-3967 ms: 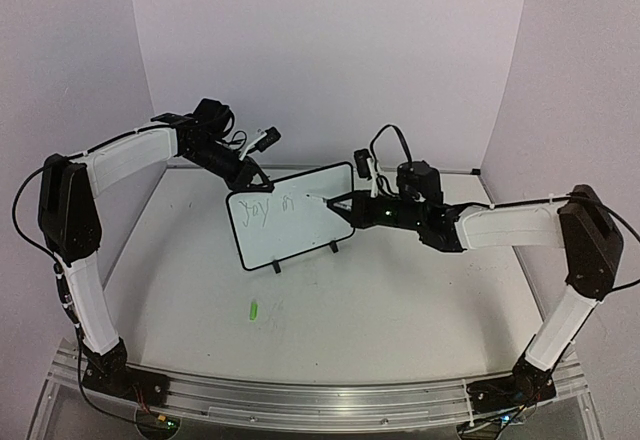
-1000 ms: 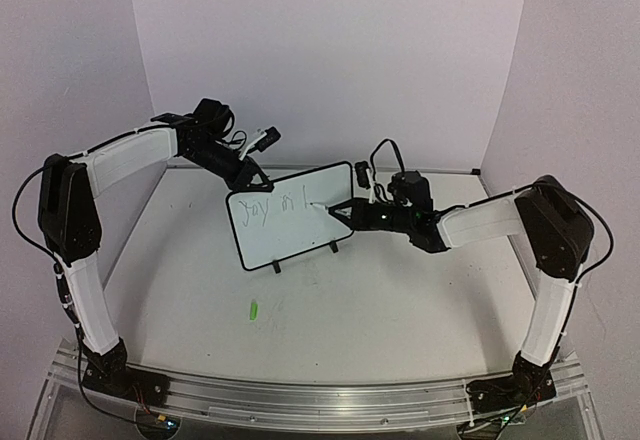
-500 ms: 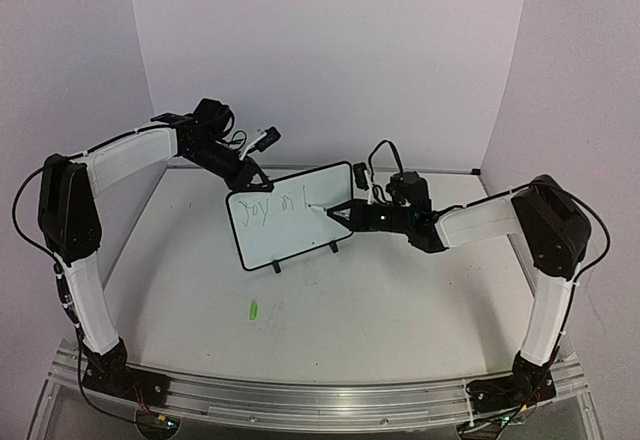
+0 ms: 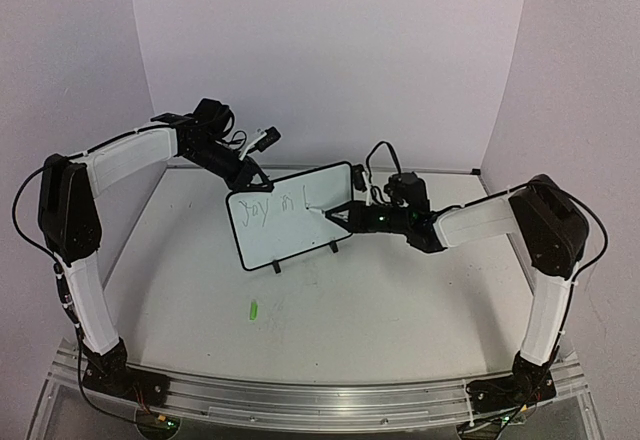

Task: Write a sentence on the whiteboard

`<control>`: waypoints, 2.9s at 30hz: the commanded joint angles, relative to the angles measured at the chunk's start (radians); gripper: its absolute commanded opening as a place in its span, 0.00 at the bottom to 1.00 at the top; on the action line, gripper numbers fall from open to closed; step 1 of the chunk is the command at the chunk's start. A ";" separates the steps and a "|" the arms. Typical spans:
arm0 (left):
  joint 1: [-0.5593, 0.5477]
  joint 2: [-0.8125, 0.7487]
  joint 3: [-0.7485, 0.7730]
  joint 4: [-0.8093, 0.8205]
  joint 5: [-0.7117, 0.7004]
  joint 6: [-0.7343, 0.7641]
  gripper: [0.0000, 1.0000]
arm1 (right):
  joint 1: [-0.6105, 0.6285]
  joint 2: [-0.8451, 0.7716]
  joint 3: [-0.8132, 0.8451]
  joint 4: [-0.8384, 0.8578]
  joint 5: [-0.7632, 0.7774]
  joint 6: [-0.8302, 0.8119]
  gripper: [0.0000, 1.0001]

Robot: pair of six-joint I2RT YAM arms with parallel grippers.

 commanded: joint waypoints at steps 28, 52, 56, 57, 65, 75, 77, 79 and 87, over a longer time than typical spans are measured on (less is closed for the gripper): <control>-0.012 0.013 0.007 -0.027 0.031 0.022 0.00 | -0.005 -0.042 0.023 0.016 0.074 0.008 0.00; -0.011 0.012 0.007 -0.027 0.030 0.021 0.00 | -0.021 -0.102 -0.021 0.007 0.133 0.007 0.00; -0.012 0.012 0.007 -0.028 0.030 0.021 0.00 | -0.021 -0.106 -0.015 0.019 0.119 0.007 0.00; -0.012 0.012 0.008 -0.028 0.030 0.021 0.00 | -0.021 -0.109 -0.015 0.023 0.119 0.007 0.00; -0.012 0.010 0.007 -0.028 0.031 0.022 0.00 | -0.021 -0.102 0.003 0.035 0.094 0.009 0.00; -0.012 0.010 0.008 -0.028 0.030 0.022 0.00 | -0.021 -0.091 0.009 0.059 0.070 0.015 0.00; -0.012 0.011 0.007 -0.028 0.029 0.021 0.00 | -0.021 -0.093 0.009 0.064 0.070 0.016 0.00; -0.012 0.012 0.007 -0.028 0.029 0.022 0.00 | -0.021 -0.096 0.008 0.070 0.067 0.019 0.00; -0.012 0.013 0.010 -0.027 0.029 0.021 0.00 | -0.021 -0.061 0.036 0.069 0.040 0.031 0.00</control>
